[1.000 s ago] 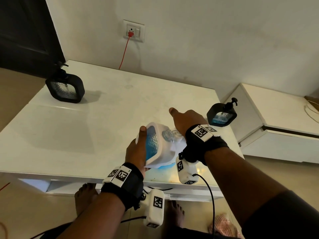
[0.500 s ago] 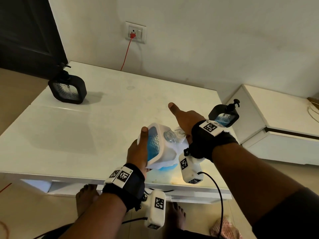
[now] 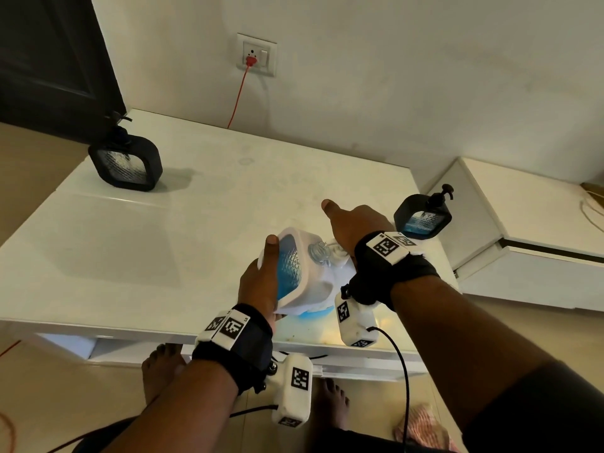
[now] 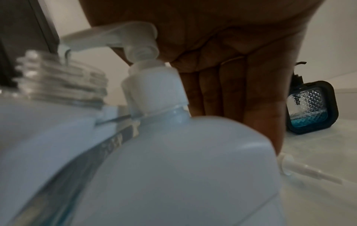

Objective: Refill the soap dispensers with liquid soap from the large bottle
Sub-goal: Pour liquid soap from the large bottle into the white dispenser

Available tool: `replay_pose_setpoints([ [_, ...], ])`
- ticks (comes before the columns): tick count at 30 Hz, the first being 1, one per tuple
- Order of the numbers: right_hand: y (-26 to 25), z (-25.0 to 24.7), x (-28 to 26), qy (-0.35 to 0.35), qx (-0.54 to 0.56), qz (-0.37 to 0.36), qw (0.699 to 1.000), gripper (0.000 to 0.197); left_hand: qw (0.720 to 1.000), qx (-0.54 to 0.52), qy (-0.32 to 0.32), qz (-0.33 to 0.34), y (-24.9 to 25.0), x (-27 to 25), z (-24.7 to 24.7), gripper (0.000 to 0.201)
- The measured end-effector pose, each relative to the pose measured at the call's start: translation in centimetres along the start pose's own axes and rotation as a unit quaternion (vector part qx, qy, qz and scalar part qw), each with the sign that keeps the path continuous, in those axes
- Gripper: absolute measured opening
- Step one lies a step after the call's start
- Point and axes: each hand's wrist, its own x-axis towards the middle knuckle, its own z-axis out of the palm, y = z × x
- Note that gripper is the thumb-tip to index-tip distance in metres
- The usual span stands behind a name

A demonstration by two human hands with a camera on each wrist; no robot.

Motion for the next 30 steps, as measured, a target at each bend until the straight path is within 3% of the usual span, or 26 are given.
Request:
replay_pose_setpoints([
  [2, 0.1, 0.2, 0.1, 0.013, -0.006, -0.001, 1.000, 0.068, 1.000, -0.010, -0.001, 0.003, 0.2, -0.1, 0.0, 0.104],
  [8, 0.3, 0.4, 0.0, 0.035, -0.016, -0.007, 0.999, 0.061, 1.000, -0.007, -0.002, -0.007, 0.1, 0.1, 0.0, 0.102],
  [13, -0.3, -0.5, -0.5, -0.015, -0.001, -0.011, 1.000, 0.075, 1.000, -0.011, -0.007, -0.002, 0.2, 0.1, -0.1, 0.096],
  [19, -0.4, -1.0, -0.6, -0.040, 0.039, -0.013, 0.998, 0.080, 1.000, 0.002, -0.001, 0.005, -0.5, 1.0, -0.2, 0.129],
  [30, 0.2, 0.5, 0.1, 0.013, 0.005, -0.001, 1.000, 0.071, 1.000, -0.009, -0.008, 0.004, -0.6, 0.8, -0.3, 0.123],
])
